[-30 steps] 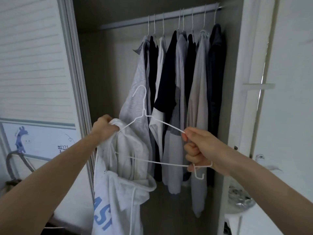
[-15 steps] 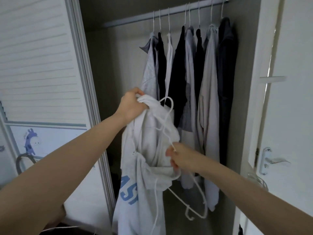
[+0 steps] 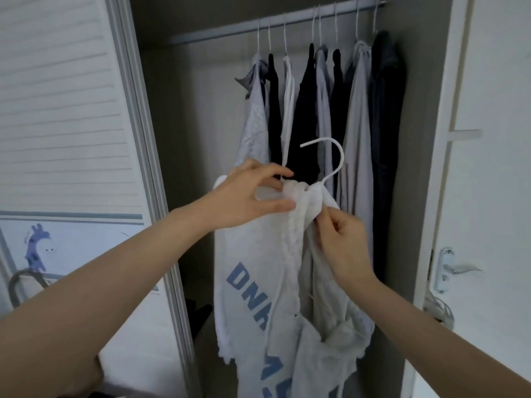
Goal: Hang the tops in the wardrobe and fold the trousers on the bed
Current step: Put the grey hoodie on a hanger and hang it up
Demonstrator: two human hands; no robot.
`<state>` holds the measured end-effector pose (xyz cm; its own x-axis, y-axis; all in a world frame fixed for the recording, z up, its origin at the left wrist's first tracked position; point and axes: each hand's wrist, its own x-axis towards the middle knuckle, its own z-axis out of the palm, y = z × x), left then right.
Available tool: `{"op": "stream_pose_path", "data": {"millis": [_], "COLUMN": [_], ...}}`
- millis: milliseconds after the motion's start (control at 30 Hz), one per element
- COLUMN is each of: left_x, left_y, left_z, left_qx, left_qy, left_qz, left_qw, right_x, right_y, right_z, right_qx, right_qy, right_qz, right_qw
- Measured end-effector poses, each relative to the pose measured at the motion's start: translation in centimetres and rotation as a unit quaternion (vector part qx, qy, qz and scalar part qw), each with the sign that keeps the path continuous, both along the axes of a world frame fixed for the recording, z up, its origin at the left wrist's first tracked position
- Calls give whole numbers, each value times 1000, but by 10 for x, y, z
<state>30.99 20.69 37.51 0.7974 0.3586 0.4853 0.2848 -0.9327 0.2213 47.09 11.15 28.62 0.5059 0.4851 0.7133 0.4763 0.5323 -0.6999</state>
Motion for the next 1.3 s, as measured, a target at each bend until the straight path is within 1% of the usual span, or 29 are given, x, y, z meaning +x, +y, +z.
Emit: {"op": "stream_pose_path", "data": {"millis": [33,67,167,267,333,367,433,467,500,533,567,600,633,667,733,767,800,833,867,900,933,1033,1100,1167,1233,1300], "left_x": [-1,0,14,24,24,22,18,15,12,9,7,5,3,2,0,-2,-3,-5,-8,-10,-12,-24,-32,-42,-52,-60], "left_y": [4,5,-5,-11,-9,-6,3,8,13,18,22,25,27,30,33,35,36,37,38,38,39,41,44,48,53,58], "left_z": [1,2,-3,-8,-10,-11,-13,-14,-15,-15,-14,-14,-12,-12,-11,-10,-10,-10,-11,-12,-15,-19,-20,-21,-24,-28], "left_qx": [51,72,17,-1,-22,-39,-77,-90,-101,-115,-130,-143,-154,-164,-179,-187,-193,-199,-203,-208,-212,-227,-225,-211,-195,-173], "left_qy": [5,5,-60,-114,-141,-153,-184,-201,-217,-232,-247,-263,-280,-298,-335,-351,-363,-368,-370,-370,-370,-384,-386,-392,-390,-363], "left_qz": [21,27,-22,-48,-31,-17,15,30,42,50,55,60,65,70,78,77,70,63,58,54,51,44,50,70,95,137], "left_qw": [998,997,998,992,989,987,980,975,970,965,959,952,945,938,922,914,909,906,905,904,903,894,893,893,895,905], "right_x": [-1,-1,-3,-2,3,5,9,11,10,8,6,3,1,1,-4,-9,-11,-13,-15,-14,-12,-1,7,15,27,39], "right_y": [-3,-5,-7,-8,-9,-11,-18,-21,-26,-27,-28,-26,-24,-22,-20,-20,-20,-20,-20,-20,-19,-15,-12,-13,-15,-17], "right_z": [2,5,12,16,23,27,25,18,8,-5,-18,-30,-38,-43,-45,-44,-43,-41,-41,-41,-42,-51,-54,-51,-43,-36], "right_qx": [7,13,17,2,-37,-50,-24,-2,-12,-61,-143,-219,-267,-280,-267,-276,-312,-364,-412,-453,-484,-537,-565,-579,-559,-506], "right_qy": [-10,-13,-5,1,-55,-90,-139,-162,-181,-202,-236,-277,-310,-331,-345,-342,-313,-258,-197,-168,-185,-315,-386,-454,-539,-621], "right_qz": [4,9,22,53,39,7,-78,-93,-75,-38,-4,10,16,25,54,89,152,243,327,378,394,365,314,239,179,112], "right_qw": [1000,1000,1000,999,997,995,987,982,981,977,961,936,912,901,898,894,884,862,828,790,759,692,658,634,604,588]}}
